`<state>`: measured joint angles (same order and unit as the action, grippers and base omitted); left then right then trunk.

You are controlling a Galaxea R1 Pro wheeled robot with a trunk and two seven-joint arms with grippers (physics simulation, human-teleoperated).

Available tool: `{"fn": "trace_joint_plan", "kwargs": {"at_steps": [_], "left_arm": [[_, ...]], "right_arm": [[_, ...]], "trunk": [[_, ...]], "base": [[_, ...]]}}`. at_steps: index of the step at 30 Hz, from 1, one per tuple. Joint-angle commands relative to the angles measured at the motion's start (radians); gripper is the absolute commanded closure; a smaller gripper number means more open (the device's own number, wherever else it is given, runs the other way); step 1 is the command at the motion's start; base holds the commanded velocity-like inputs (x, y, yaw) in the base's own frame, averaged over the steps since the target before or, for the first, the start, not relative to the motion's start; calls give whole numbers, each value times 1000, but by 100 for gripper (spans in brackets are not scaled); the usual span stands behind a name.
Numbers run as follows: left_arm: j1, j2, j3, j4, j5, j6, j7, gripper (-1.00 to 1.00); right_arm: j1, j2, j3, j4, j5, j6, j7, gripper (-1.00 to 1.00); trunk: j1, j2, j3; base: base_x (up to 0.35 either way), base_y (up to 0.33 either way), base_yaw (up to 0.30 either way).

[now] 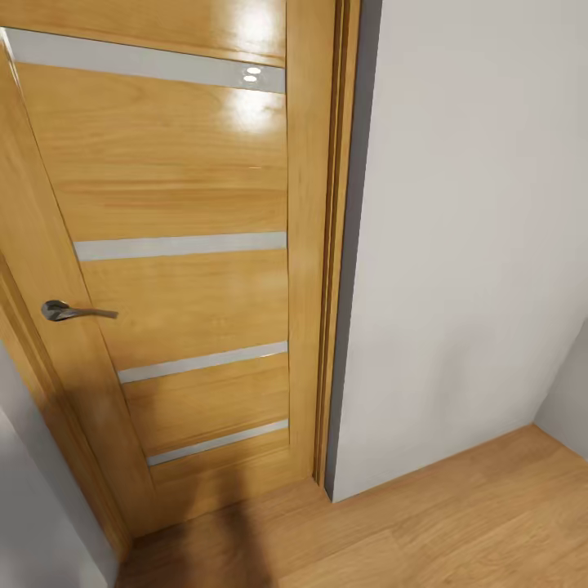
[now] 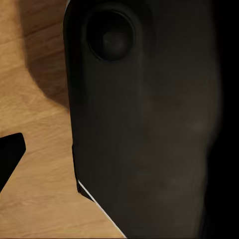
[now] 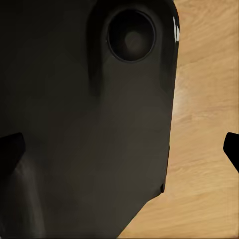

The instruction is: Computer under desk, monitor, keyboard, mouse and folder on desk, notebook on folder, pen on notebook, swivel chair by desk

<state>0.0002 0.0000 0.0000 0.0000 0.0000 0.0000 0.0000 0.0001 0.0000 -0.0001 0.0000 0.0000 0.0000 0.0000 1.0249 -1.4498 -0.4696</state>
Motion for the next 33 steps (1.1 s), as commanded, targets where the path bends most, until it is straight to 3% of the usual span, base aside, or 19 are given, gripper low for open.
{"fn": "trace_joint_plan", "kwargs": {"at_steps": [1,4,9,20,29,30,33], "left_arm": [[0,0,0,0,0,0,0,-100],[-1,-17,-2,-17,-4,-4,4,-100],[-1,-39,-2,-21,-1,-5,5,-100],[-1,-41,-2,-23,2,-5,6,-100],[-1,-40,4,-23,6,-4,6,-100],[-1,-39,3,-23,7,-3,6,-100],[-2,-41,2,-25,8,-4,3,-100]], "right_arm": [[0,0,0,0,0,0,0,-100],[-17,15,-4,0,0,-7,-6,-100],[-32,12,-5,1,0,-10,-6,-100],[-34,4,-3,9,-1,-69,-6,-100],[-34,7,-5,22,-2,-119,-8,-100],[-34,6,-6,22,-2,-383,-8,-100],[-34,5,-10,19,-3,-455,-8,-100]], "trunk": [[0,0,0],[0,0,0],[-11,21,9],[-54,98,43],[-88,161,74],[-92,168,77],[-103,189,88]], "base": [[0,0,0],[0,0,0],[0,0,0],[0,0,2],[0,0,215],[0,0,275],[0,0,274]]}}
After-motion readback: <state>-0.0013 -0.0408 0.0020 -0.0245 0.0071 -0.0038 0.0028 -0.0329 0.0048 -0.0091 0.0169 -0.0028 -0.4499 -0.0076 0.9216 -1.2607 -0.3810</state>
